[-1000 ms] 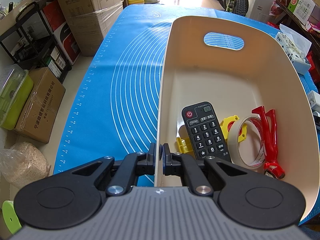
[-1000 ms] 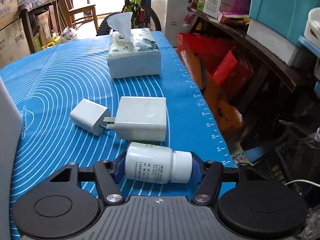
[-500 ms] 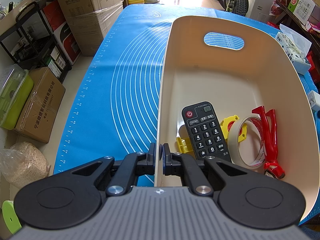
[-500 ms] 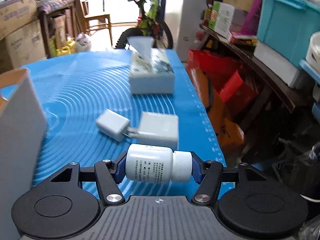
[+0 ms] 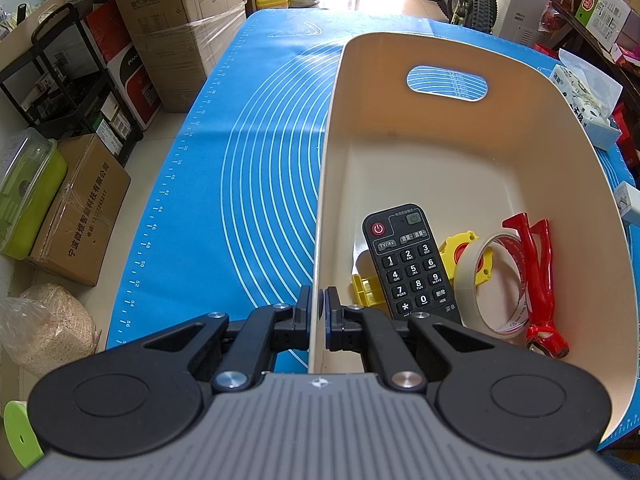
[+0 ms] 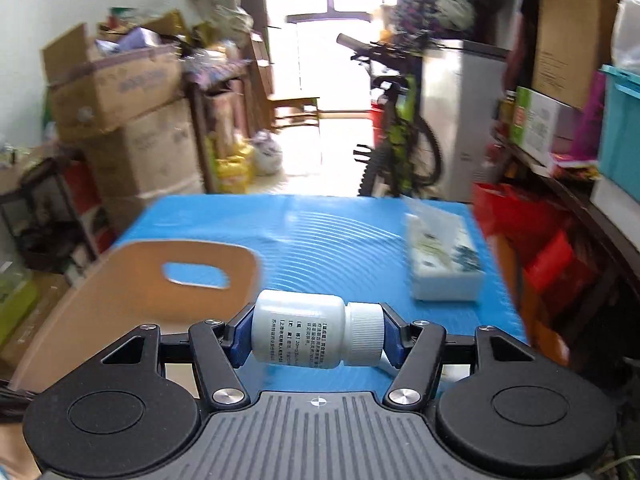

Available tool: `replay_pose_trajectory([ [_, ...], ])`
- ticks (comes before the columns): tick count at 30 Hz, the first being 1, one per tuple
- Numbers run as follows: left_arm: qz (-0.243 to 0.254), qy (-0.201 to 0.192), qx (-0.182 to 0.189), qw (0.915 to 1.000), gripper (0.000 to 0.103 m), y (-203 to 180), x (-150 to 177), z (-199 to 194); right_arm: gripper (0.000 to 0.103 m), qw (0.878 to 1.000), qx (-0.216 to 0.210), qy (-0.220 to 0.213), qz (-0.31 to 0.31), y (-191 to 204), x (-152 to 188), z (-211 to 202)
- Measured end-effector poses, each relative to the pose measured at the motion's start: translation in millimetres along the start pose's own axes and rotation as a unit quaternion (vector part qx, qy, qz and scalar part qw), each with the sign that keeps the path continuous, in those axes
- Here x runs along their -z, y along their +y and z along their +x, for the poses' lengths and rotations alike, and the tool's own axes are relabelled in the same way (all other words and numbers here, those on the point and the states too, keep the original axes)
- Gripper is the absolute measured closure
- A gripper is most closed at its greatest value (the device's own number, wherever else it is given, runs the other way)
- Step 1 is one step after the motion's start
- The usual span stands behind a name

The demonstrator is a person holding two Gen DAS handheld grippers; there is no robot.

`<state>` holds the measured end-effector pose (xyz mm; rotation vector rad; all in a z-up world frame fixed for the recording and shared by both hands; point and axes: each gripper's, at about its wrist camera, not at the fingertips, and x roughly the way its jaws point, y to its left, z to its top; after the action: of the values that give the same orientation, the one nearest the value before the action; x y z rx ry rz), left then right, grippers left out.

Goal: Organize rigid objects
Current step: 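Place the pill bottle into the basket with the right tool and release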

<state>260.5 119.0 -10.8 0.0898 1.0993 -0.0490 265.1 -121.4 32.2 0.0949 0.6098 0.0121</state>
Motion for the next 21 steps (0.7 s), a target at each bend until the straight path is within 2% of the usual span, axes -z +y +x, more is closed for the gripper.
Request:
replay_pose_trajectory([
  [4, 0.000, 0.000, 0.000, 1.0000, 0.096, 0, 0, 0, 0.038, 0.999, -0.026, 0.002, -0.023, 29, 1, 7],
  [11, 0.000, 0.000, 0.000, 1.0000, 0.096, 0, 0, 0, 0.038, 0.996, -0.063, 0.034, -0.052, 69, 15, 23],
  [17, 0.000, 0.000, 0.000, 1.0000, 0.096, 0, 0, 0, 0.038, 0.988, -0.078, 0.105, -0.080, 91, 33, 46],
  [21, 0.001, -0.001, 0.000, 1.0000, 0.096, 0, -1, -1, 0.038, 0.983, -0.078, 0.115, -0.117, 103, 42, 49],
])
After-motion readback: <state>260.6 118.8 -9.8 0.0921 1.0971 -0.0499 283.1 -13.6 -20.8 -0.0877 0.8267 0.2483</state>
